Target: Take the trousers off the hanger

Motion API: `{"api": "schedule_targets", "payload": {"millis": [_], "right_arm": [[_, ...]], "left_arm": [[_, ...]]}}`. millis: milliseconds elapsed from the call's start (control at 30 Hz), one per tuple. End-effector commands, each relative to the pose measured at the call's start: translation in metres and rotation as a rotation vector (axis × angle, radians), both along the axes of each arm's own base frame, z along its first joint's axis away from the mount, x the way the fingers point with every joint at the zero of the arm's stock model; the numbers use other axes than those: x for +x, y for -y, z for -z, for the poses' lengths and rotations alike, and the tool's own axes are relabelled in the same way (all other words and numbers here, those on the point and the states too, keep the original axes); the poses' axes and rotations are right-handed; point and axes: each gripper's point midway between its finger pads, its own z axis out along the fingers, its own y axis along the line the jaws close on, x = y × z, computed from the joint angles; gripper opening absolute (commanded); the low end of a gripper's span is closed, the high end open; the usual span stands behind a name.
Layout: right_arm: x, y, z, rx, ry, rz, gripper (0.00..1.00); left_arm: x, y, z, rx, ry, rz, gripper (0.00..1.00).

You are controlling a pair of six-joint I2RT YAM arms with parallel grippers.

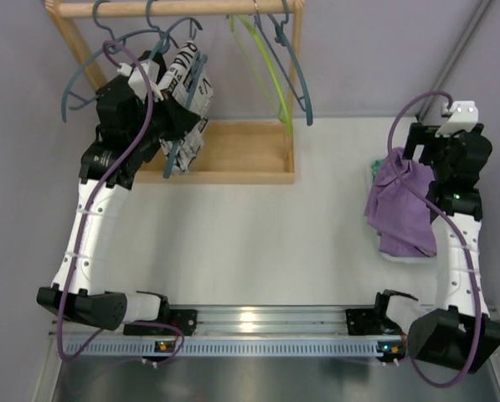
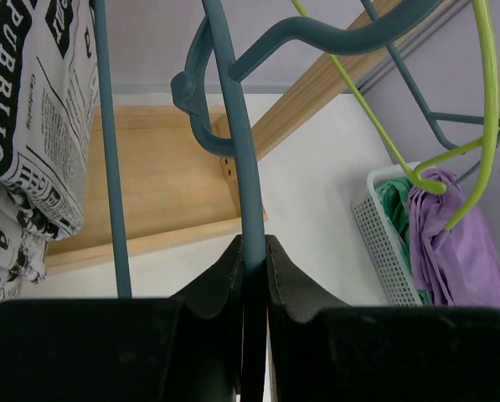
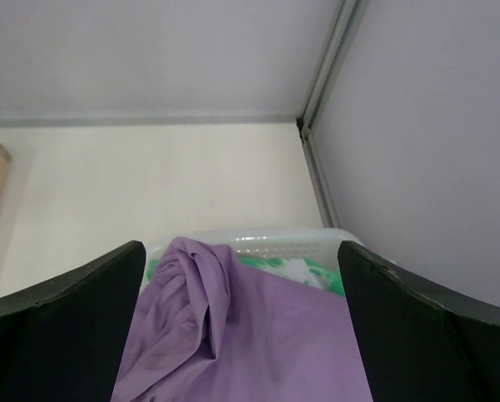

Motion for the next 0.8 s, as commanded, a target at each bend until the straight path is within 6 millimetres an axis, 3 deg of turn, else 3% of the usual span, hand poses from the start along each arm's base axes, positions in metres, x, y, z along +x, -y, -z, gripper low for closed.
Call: {"api": "schedule_targets", "payload": {"millis": [0, 67, 300, 567, 600, 767], "right_arm": [[-0.021, -0.014, -0.052, 0.038, 0.087, -0.058, 0.99], [-0.033, -0.019, -0.062, 0.049, 0.099, -0.071, 0.99], [-0.068, -0.032, -0.110, 0.054, 0.204, -0.103, 0.99], [-0.078, -0.035, -0.123, 0.068, 0.217, -0.095, 0.99], [-0.080, -0.036, -0.125, 0.074, 0.217, -0.094, 0.99], [-0.086, -0.039, -0.134, 0.116, 0.231, -0.087, 0.99]], "left_arm": [[0.006, 0.001, -0.059, -0.051, 0.202, -0.017, 0.00], [0.007, 0.005, -0.073, -0.085, 0.245, -0.014, 0.00], [0.017, 0.019, -0.095, -0.193, 0.256, 0.025, 0.00], [0.040, 0.024, -0.117, -0.236, 0.298, -0.011, 0.00], [0.051, 0.026, -0.111, -0.231, 0.286, -0.020, 0.00], [0.065, 0.049, -0.120, -0.237, 0.312, -0.011, 0.00]]}}
